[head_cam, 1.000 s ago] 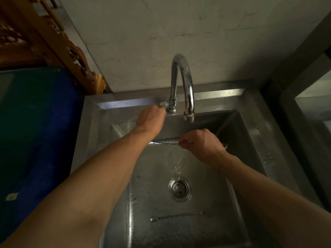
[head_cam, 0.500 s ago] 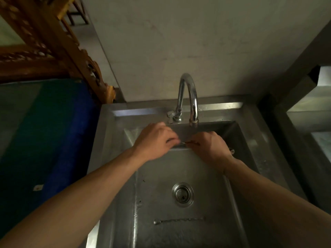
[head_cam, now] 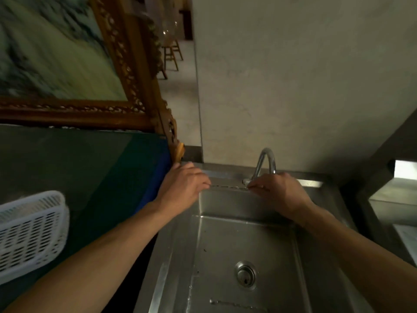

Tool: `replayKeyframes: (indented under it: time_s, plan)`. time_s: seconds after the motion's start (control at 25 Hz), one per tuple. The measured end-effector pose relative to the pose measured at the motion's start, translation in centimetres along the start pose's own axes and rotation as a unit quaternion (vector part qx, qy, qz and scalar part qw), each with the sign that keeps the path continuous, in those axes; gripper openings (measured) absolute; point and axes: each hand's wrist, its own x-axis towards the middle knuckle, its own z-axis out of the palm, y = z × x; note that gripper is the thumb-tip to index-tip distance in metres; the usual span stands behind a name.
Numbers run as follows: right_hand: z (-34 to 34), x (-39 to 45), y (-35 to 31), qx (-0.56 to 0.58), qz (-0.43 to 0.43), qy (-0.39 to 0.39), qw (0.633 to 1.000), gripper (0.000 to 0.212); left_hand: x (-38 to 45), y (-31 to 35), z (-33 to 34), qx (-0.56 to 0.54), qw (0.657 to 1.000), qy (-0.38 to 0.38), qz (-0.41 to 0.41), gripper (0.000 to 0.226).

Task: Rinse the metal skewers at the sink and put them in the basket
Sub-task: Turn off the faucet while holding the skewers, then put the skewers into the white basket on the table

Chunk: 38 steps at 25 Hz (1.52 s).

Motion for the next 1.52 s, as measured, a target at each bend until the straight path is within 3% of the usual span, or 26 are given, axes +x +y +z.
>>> replayKeyframes:
  time_s: [0.24,0.44,0.84,1.12,1.52]
  plan:
    - [-3.5,1.1,-5.5,-0.016,-0.091,0.094,0.991,0.012,-2.1,-0.4,-7.3,0.039,0.992,0.053,-0.106,0.009]
    - [-3.4,2.5,-11.5,-0.054,-0.199,0.098,0.974,0.013,-6.6,-1.8,-12.1,0.115,0.975,0.061,-0.179,0.009]
    - [5.5,6.1,-29.5,0.006,-0.334,-0.007,0.942,0.017,-23.1,-11.4,-20.2,0.228,0.908,-0.025,-0.351,0.018]
    - [13.1,9.3,-43.2,0.001,-0.375,-0.061,0.925,0.017,-32.6,-22.1,-24.1,0.224,0.871,-0.063,-0.433,0.016]
    - [26.4,14.7,-48.9,-0.012,-0.348,-0.157,0.924,0.02,-38.0,-34.3,-18.3,0.19,0.857,-0.123,-0.463,0.015]
